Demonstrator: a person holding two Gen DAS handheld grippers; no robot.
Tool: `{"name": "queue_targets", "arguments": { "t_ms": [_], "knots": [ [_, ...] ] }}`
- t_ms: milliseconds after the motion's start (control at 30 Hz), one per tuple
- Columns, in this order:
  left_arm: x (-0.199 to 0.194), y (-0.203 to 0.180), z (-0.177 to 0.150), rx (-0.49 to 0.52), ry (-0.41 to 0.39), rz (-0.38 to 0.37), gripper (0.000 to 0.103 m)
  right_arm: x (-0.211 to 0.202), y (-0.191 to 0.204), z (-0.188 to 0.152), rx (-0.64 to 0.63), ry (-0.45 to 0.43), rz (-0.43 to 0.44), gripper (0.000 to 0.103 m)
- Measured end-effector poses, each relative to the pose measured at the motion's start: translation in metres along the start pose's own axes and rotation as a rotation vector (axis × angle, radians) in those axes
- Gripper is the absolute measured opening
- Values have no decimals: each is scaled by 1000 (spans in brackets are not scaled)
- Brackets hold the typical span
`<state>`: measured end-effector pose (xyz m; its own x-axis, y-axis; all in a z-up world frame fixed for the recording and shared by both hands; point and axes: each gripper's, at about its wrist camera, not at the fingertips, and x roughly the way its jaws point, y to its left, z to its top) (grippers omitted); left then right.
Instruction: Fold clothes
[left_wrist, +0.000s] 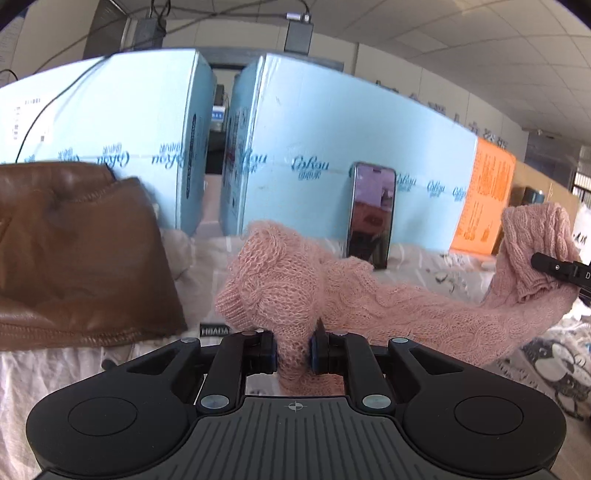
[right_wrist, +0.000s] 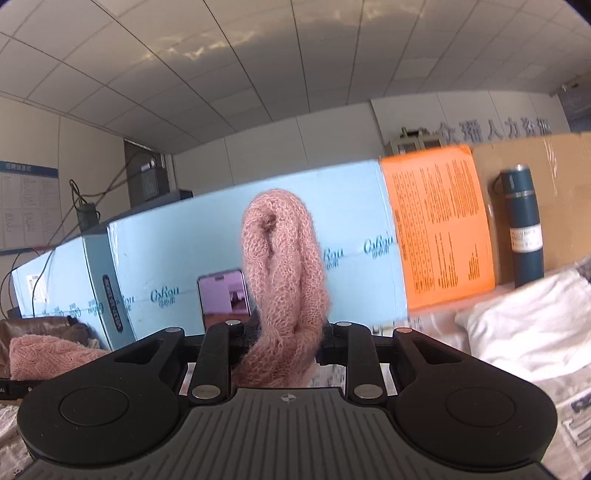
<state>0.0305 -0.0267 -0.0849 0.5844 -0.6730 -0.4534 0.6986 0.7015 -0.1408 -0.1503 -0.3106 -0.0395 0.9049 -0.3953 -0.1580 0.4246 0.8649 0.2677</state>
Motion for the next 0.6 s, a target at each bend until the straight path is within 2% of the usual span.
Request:
{"name": "queue_targets", "arguments": {
  "t_ms": [33, 133, 200, 267, 300, 333, 400, 433, 467, 533, 600],
  "knots": [
    [5, 1, -4, 9, 32, 0, 15, 3, -3, -5, 9, 46, -16, 22],
    [7, 7, -15, 33, 83, -1, 24, -1, -7, -13, 5, 122, -66, 24],
    [3, 12, -18, 45, 96, 26, 44, -6, -9, -17, -10, 156, -100, 31],
    [-3, 20, -20, 69, 99, 59, 62, -13, -11, -20, -44, 167, -135, 42],
    [-7, 24, -21, 92, 101, 76, 67, -16, -13, -21, -62, 172, -153, 46],
    [-13, 29, -20, 131, 98, 97, 69, -19, -16, -22, -73, 175, -173, 54],
    [-30, 35, -16, 212, 79, 169, 78, -24, -22, -23, -82, 186, -218, 68],
    [-38, 38, -14, 253, 69, 205, 80, -26, -26, -23, -90, 187, -246, 77],
    [-46, 41, -11, 294, 59, 243, 80, -29, -29, -23, -97, 178, -272, 81],
    [-63, 52, -2, 371, 43, 353, 80, -36, -35, -22, -119, 154, -321, 83],
    [-82, 61, 10, 383, 8, 440, 85, -43, -38, -21, -149, 124, -366, 86]
  ]
}}
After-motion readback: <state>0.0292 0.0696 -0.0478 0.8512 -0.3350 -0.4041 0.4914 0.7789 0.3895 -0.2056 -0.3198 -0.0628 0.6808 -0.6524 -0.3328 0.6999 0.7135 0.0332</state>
